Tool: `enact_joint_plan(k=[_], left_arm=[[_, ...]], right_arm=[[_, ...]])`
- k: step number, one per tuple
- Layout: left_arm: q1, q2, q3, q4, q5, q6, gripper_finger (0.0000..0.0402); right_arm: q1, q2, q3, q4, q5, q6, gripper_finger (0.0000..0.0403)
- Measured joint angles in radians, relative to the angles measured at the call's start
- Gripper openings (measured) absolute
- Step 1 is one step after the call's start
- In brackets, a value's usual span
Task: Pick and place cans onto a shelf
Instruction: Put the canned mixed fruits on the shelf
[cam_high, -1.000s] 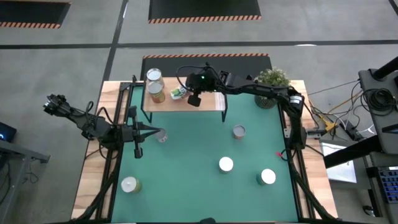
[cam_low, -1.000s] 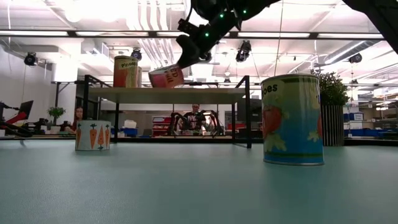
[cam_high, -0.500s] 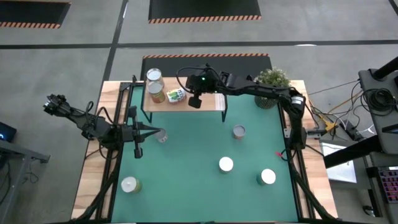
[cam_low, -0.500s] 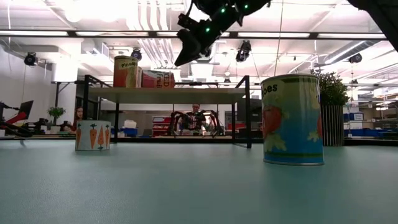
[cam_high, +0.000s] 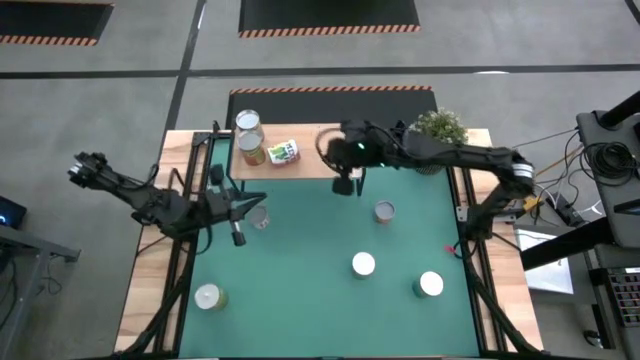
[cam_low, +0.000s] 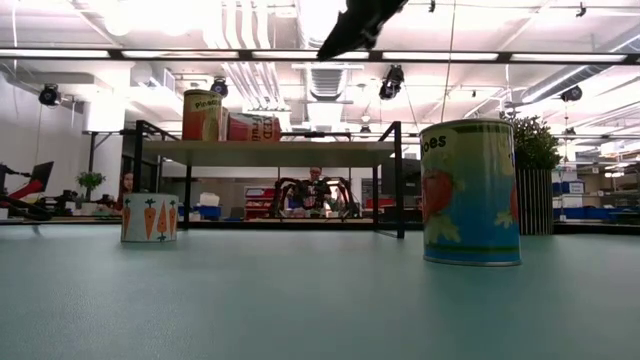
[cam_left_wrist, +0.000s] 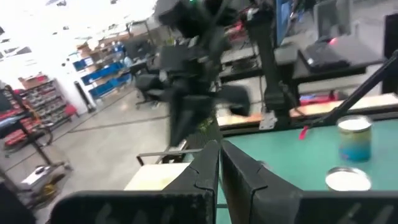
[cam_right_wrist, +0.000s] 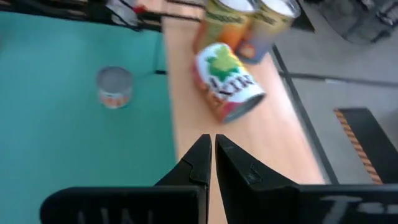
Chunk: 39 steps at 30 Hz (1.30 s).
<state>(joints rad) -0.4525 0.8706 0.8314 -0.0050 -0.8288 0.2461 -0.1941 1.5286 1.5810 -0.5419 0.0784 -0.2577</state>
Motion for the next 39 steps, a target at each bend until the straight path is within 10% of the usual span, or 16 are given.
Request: enact_joint_plan(k=[11,19,30,39], left_arm=[[0.180,0.341,0.452,-0.524,0.014,-0.102,0.0000],[0.430,0.565,0.736,-0.980,0.364,-0.191,0.0000],[0.739,0.784,0.930,-1.187,0.530,-0.294,0.0002],[0.782,0.930,1.100,-1.378,0.587,-0.361,0.0103]], right_arm=[[0.106,-0.293,-0.391,0.287,0.001,-0.030,0.0012],[0.115,-0.439,-0.559,0.451,0.000,-0.058,0.0012],[0.115,-0.533,-0.706,0.512,0.000,-0.060,0.0012],[0.113,-0.543,-0.755,0.557,0.000,-0.107,0.0012]])
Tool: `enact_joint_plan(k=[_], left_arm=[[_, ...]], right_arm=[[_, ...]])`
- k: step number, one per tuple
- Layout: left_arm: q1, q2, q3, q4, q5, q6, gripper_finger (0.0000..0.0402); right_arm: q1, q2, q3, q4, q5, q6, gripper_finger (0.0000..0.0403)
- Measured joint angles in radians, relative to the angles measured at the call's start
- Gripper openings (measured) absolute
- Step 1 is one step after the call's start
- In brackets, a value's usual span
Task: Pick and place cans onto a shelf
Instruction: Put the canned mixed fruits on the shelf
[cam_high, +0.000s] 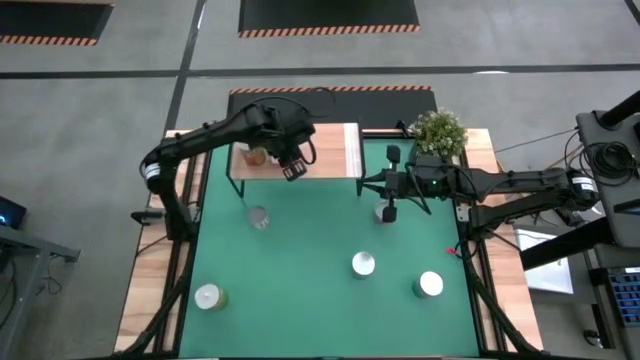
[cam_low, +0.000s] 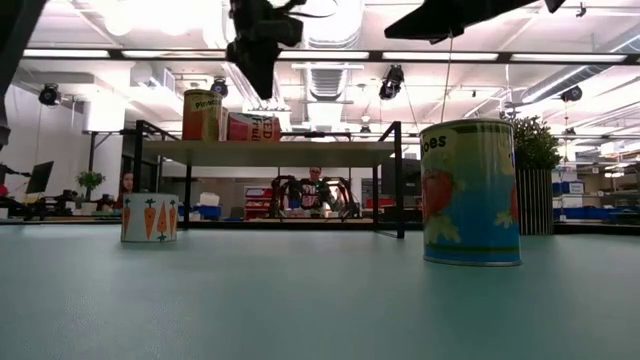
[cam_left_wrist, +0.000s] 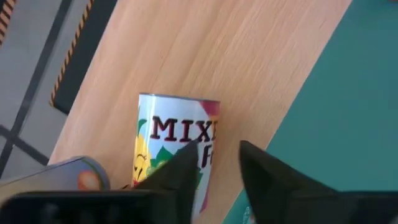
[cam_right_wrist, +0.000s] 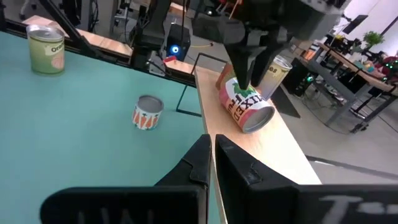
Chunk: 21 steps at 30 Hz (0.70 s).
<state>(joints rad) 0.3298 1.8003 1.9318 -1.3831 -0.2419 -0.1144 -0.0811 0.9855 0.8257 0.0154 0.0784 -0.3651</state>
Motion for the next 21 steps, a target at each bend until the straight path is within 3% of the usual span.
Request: enact_joint_plan(k=[4,7,11,15,21], left_arm=[[-0.001,0.049,0.056,-0.045,-0.013,0.001,0.0189],[-0.002,0.063,0.079,-0.065,-0.078,0.017,0.0252],[0.000,0.061,0.082,-0.072,-0.108,0.043,0.0313],[0.000,0.057,0.070,-0.067,-0.107,0.071,0.0338],[0.001,0.057,0.017,-0.045,-0.107,0.079,0.0336]], right_arm=[[0.000,0.000,0.000,-0.011,0.000,0.003,0.0012],[0.000,-0.001,0.000,-0.018,0.000,0.005,0.0012],[0.000,-0.002,0.000,-0.018,0.000,0.009,0.0012],[0.000,-0.002,0.000,-0.018,0.000,0.010,0.0012],[0.000,-0.002,0.000,-0.018,0.000,0.013,0.0012]])
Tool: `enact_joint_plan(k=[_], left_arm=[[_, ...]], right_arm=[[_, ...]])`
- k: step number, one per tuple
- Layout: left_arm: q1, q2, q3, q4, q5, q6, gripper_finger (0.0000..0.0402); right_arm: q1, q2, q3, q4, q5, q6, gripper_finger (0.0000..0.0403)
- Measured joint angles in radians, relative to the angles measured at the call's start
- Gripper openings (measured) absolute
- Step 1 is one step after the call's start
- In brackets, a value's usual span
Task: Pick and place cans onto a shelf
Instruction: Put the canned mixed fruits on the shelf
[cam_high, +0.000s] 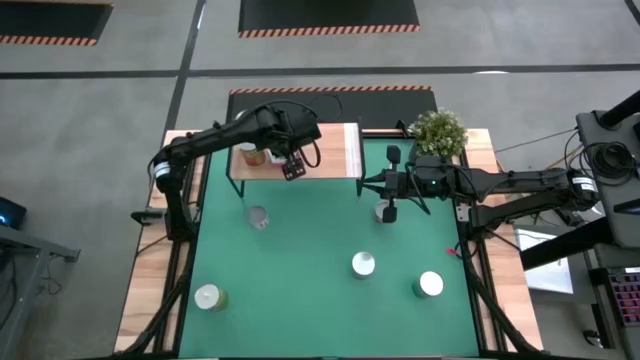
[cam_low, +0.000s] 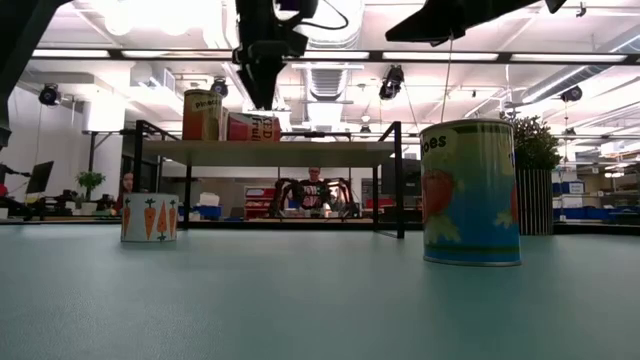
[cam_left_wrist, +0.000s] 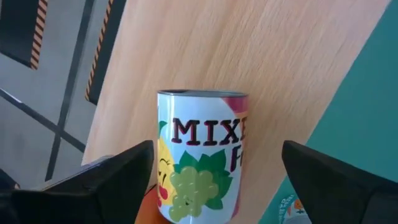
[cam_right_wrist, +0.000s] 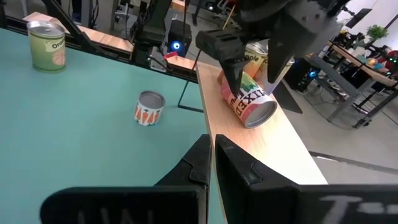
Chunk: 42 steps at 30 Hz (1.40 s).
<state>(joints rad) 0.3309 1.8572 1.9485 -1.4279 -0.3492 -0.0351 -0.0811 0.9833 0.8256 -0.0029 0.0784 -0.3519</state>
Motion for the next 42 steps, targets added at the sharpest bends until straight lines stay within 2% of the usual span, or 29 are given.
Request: enact_joint_plan(k=[7,12,20,30,34,39,42], left_arm=[[0.007,0.000,-0.059,0.041,-0.011,0.000,0.0329],[0.017,0.000,-0.090,0.052,-0.071,0.002,0.0329],[0.018,0.000,-0.145,0.091,-0.071,0.015,0.0325],[0.018,0.000,-0.158,0.112,-0.070,0.019,0.0275],[0.016,0.000,-0.158,0.134,-0.071,0.018,0.0274],[-0.020,-0.034,-0.158,0.257,-0.069,0.026,0.0280],[-0.056,-0.088,-0.180,0.418,-0.069,0.036,0.0280]], right_arm=[[0.000,0.000,-0.001,-0.001,0.000,0.002,0.0012],[0.000,0.000,-0.001,-0.001,0.000,0.003,0.0012],[0.000,0.000,-0.001,-0.001,0.000,0.002,0.0012],[0.000,0.000,-0.001,-0.001,0.000,0.001,0.0012],[0.000,0.000,-0.001,-0.011,0.001,0.000,0.0012],[0.000,0.000,-0.002,-0.029,0.001,-0.007,0.0012],[0.000,0.000,-0.002,-0.031,0.002,-0.007,0.0012]])
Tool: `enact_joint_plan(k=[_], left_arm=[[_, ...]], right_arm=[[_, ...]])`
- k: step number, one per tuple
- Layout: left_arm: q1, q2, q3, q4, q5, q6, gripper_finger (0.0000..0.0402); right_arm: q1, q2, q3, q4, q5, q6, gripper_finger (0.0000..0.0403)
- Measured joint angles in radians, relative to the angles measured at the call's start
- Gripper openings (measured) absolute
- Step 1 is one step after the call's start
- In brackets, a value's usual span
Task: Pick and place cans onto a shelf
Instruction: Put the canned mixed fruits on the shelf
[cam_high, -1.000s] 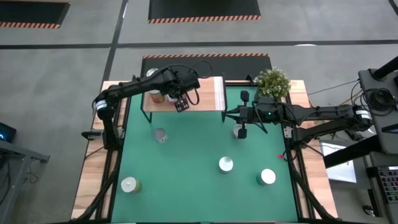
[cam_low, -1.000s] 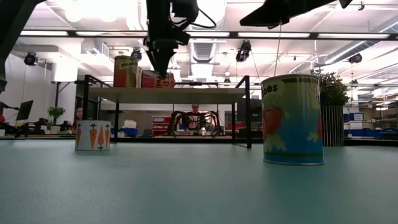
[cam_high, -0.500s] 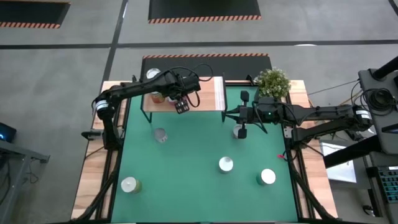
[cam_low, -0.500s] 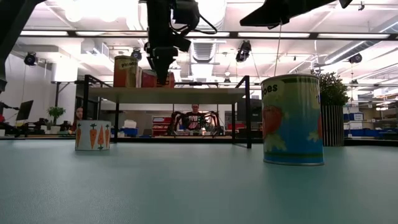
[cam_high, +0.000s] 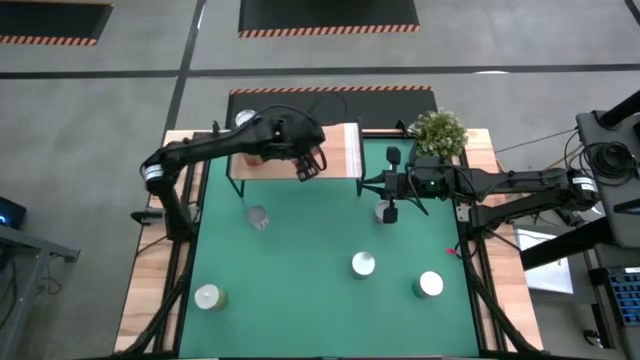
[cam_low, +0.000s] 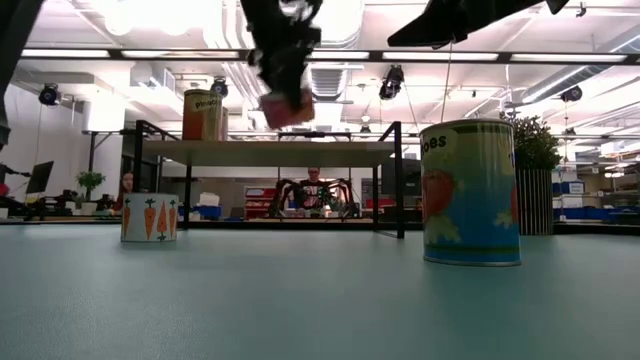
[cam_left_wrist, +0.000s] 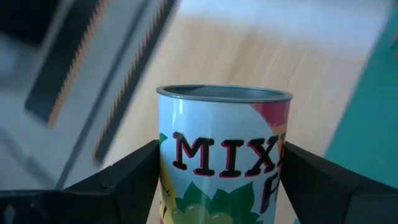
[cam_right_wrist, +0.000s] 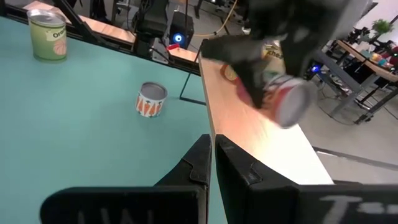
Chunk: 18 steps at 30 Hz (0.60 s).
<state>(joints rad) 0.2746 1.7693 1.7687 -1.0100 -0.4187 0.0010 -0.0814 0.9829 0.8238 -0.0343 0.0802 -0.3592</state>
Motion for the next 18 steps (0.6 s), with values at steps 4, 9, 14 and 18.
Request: enact_joint_plan(k=[4,9,14,18], left_arm=[[-0.050,-0.110,-0.155,0.324,-0.010,0.020,0.0280],[-0.098,-0.264,-0.502,0.833,-0.087,0.020,0.0280],[-0.125,-0.335,-0.812,1.294,-0.145,0.018,0.0280],[-0.130,-0.333,-0.966,1.530,-0.205,0.017,0.0280]], right_arm=[[0.000,-0.007,0.000,-0.010,0.000,0.000,0.0012],[0.000,-0.021,-0.003,-0.012,0.000,0.001,0.0012],[0.000,-0.020,-0.004,-0.002,0.000,0.001,0.0012],[0.000,-0.020,-0.005,0.010,-0.001,0.000,0.0012]])
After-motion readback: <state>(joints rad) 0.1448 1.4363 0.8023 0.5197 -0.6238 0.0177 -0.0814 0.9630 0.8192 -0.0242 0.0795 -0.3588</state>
